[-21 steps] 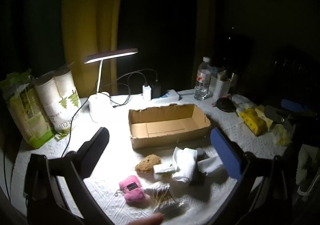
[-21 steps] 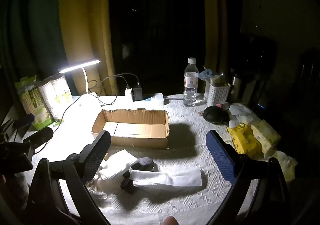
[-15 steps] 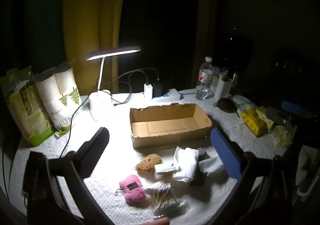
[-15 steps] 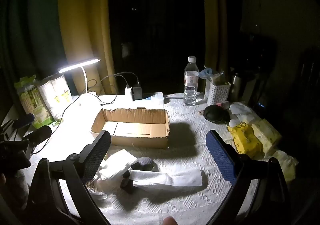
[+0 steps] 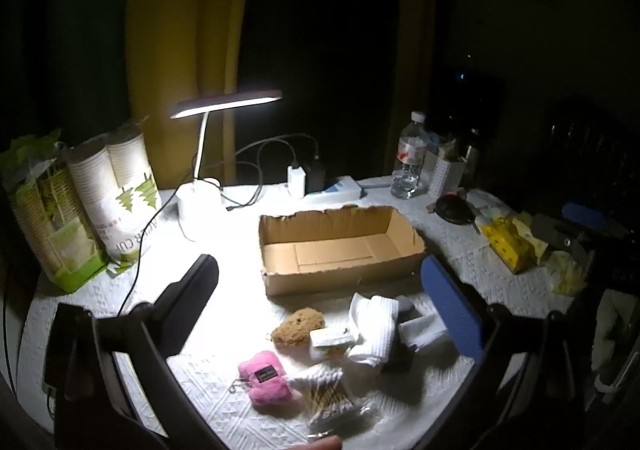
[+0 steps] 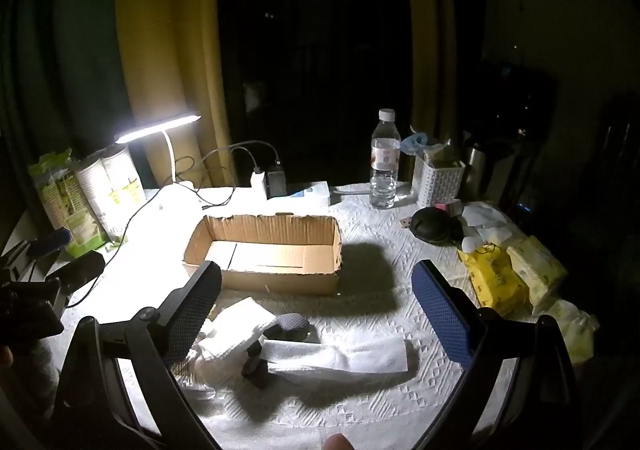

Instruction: Organize soft objects

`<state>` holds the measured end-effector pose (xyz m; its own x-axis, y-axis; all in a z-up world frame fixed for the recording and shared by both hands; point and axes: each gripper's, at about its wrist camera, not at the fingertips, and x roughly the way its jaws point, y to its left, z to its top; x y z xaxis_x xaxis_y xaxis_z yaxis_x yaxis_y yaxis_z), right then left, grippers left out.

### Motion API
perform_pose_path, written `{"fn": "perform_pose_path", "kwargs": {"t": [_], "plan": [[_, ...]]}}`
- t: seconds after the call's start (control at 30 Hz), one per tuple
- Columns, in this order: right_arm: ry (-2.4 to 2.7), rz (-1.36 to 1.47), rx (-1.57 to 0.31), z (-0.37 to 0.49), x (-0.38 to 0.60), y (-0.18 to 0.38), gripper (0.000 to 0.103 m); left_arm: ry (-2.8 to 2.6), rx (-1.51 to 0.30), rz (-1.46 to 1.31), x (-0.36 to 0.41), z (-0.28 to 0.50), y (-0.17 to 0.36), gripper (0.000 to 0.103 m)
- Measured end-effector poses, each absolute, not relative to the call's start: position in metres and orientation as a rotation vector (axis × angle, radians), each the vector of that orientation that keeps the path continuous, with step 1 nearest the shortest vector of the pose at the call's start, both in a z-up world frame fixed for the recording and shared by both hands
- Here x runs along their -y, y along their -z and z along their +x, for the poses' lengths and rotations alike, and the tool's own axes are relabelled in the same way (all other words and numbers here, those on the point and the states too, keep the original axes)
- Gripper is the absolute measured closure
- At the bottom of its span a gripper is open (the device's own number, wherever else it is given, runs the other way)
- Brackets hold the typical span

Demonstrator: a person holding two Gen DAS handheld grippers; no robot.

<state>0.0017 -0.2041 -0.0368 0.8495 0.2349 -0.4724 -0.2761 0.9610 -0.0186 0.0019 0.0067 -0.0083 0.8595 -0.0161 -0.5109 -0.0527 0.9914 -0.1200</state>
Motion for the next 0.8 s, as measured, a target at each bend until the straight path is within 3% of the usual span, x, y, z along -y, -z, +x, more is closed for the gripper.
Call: {"fn": "perform_pose_path", "kwargs": {"t": [0.8], "plan": [[-0.269,-0.083,-0.494,0.0044,0.2063,0.0346,0.005,-0.017,-0.544,-0.131,-0.0073,0.0047,0.0114,0.001]]}}
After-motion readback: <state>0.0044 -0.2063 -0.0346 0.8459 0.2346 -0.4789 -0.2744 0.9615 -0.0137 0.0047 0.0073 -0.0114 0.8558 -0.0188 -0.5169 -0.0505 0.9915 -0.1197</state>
